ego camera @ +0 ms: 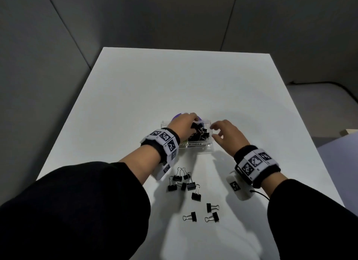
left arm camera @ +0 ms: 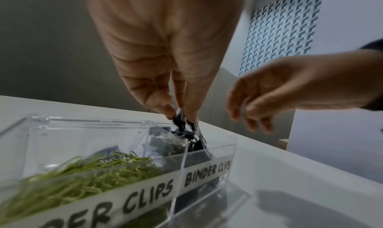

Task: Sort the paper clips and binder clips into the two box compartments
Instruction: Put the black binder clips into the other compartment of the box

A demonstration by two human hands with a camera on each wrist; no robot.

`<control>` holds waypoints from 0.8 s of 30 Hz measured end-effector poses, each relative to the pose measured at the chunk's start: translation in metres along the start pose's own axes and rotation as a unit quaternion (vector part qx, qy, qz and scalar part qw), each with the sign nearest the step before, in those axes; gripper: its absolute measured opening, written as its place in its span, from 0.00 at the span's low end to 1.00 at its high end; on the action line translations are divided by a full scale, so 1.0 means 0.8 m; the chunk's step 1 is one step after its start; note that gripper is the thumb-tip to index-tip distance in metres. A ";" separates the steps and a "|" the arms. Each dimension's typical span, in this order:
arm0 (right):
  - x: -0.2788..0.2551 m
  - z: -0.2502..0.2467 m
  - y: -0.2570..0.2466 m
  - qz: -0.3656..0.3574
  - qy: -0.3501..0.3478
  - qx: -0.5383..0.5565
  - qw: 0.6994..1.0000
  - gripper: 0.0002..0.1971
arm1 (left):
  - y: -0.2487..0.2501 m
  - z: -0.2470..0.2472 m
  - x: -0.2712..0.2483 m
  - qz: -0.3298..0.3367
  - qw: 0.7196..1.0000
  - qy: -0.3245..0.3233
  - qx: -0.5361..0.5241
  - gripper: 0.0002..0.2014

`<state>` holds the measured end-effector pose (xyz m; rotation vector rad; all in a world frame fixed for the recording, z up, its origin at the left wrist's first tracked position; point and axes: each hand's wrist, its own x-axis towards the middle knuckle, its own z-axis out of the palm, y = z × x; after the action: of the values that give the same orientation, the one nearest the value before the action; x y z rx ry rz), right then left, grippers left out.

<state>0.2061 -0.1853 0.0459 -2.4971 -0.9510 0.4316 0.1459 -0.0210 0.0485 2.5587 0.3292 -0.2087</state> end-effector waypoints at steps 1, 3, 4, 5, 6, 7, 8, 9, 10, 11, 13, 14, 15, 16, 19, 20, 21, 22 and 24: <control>-0.016 0.002 0.006 -0.002 -0.029 -0.019 0.999 0.12 | 0.001 0.003 0.001 0.003 1.000 -0.004 0.011 0.19; -0.049 0.011 0.015 -0.010 -0.107 -0.066 0.992 0.11 | 0.001 0.007 -0.005 0.017 0.999 0.001 0.040 0.19; -0.065 0.017 0.018 -0.017 -0.141 -0.087 0.986 0.11 | 0.001 0.009 -0.014 0.030 0.998 0.008 0.048 0.17; -0.080 0.023 0.021 -0.025 -0.168 -0.102 0.980 0.11 | 0.001 0.012 -0.025 0.047 0.997 0.011 0.052 0.15; -0.095 0.028 0.023 -0.032 -0.190 -0.110 0.975 0.11 | -0.001 0.016 -0.039 0.065 0.996 0.004 0.055 0.13; -0.109 0.033 0.024 -0.038 -0.208 -0.114 0.971 0.12 | -0.005 0.023 -0.054 0.078 0.995 -0.016 0.064 0.13; -0.123 0.038 0.023 -0.040 -0.223 -0.117 0.967 0.14 | -0.010 0.030 -0.070 0.085 0.992 -0.045 0.079 0.13; -0.135 0.042 0.021 -0.044 -0.235 -0.119 0.964 0.15 | -0.017 0.038 -0.086 0.083 0.989 -0.077 0.099 0.16; -0.145 0.047 0.019 -0.049 -0.243 -0.120 0.961 0.17 | -0.024 0.046 -0.100 0.073 0.984 -0.109 0.121 0.20; -0.153 0.052 0.017 -0.056 -0.250 -0.122 0.959 0.20 | -0.031 0.054 -0.112 0.057 0.979 -0.137 0.141 0.26; -0.166 0.064 0.013 -0.061 -0.265 -0.128 0.954 0.25 | -0.043 0.066 -0.134 0.030 0.970 -0.177 0.165 0.34; -0.170 0.071 0.011 -0.061 -0.271 -0.135 0.951 0.26 | -0.046 0.071 -0.142 0.024 0.967 -0.186 0.170 0.36; -0.174 0.077 0.010 -0.062 -0.273 -0.141 0.950 0.26 | -0.049 0.076 -0.148 0.022 0.967 -0.187 0.174 0.36; -0.176 0.084 0.010 -0.062 -0.271 -0.145 0.950 0.25 | -0.050 0.080 -0.154 0.023 0.967 -0.183 0.177 0.35; -0.175 0.094 0.007 -0.060 -0.247 -0.146 0.956 0.18 | -0.050 0.090 -0.164 0.026 0.971 -0.156 0.177 0.26; -0.171 0.095 0.006 -0.059 -0.238 -0.143 0.959 0.15 | -0.050 0.092 -0.166 0.027 0.973 -0.148 0.173 0.24; -0.167 0.095 0.006 -0.056 -0.233 -0.137 0.961 0.14 | -0.050 0.093 -0.166 0.028 0.975 -0.141 0.169 0.22; -0.163 0.095 0.005 -0.050 -0.231 -0.130 0.963 0.13 | -0.049 0.094 -0.166 0.027 0.976 -0.137 0.166 0.21; -0.156 0.095 0.005 -0.041 -0.229 -0.119 0.965 0.13 | -0.049 0.096 -0.163 0.021 0.978 -0.132 0.162 0.20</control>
<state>0.0867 -0.2520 -0.0050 -2.6071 -1.3464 0.9478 0.0043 -0.0551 -0.0074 2.8066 0.1482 -0.6269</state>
